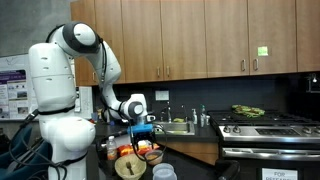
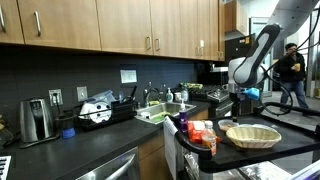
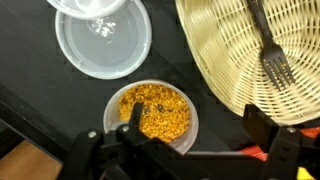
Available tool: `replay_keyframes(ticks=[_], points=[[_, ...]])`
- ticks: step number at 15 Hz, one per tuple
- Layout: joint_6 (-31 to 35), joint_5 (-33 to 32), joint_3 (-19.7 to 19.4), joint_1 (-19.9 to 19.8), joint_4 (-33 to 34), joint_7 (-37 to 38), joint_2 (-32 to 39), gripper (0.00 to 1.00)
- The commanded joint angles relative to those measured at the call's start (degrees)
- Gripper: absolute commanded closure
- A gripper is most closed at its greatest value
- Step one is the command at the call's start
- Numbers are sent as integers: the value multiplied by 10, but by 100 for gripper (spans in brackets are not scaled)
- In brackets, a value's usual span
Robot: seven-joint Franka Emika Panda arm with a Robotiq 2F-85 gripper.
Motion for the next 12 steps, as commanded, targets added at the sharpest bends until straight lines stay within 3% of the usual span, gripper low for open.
replay_keyframes(ticks=[1, 12], points=[[-52, 33, 15, 24, -8, -2, -48, 0], [-197, 102, 65, 99, -6, 40, -116, 0]])
